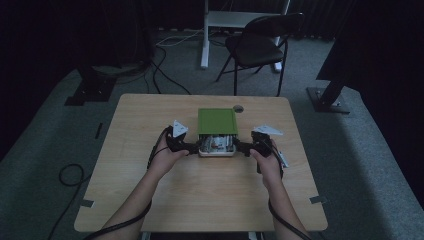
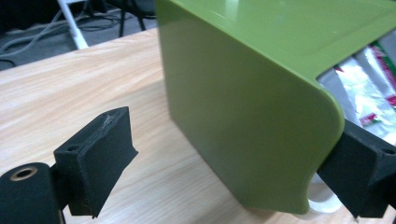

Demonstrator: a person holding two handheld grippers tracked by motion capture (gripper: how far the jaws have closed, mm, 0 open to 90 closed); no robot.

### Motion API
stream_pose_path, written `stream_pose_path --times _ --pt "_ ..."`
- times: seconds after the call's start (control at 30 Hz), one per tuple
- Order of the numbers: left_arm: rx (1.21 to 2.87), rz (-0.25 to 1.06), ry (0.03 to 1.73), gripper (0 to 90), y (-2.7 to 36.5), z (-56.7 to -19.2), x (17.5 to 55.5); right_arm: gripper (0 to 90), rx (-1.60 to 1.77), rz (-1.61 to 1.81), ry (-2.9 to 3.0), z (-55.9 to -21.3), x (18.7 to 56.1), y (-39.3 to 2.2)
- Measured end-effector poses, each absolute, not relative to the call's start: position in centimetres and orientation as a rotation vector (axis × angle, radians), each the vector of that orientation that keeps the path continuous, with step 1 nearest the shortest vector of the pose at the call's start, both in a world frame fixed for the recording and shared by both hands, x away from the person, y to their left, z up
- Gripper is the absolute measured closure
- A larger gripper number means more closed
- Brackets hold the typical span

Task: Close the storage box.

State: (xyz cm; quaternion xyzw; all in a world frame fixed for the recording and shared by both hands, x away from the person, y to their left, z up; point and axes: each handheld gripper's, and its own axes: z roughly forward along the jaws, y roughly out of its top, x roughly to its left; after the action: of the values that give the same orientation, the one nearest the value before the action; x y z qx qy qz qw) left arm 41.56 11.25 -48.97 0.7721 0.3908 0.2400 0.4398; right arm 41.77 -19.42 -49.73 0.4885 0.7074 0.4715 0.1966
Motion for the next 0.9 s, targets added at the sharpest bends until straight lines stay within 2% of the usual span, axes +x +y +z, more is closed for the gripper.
stream_pose_path --times 0.9 --pt "1.897 0.588 0.964 10.1 11.5 -48.3 39.1 11.0 1.298 1.358 2.021 -49.3 40.5 -18.8"
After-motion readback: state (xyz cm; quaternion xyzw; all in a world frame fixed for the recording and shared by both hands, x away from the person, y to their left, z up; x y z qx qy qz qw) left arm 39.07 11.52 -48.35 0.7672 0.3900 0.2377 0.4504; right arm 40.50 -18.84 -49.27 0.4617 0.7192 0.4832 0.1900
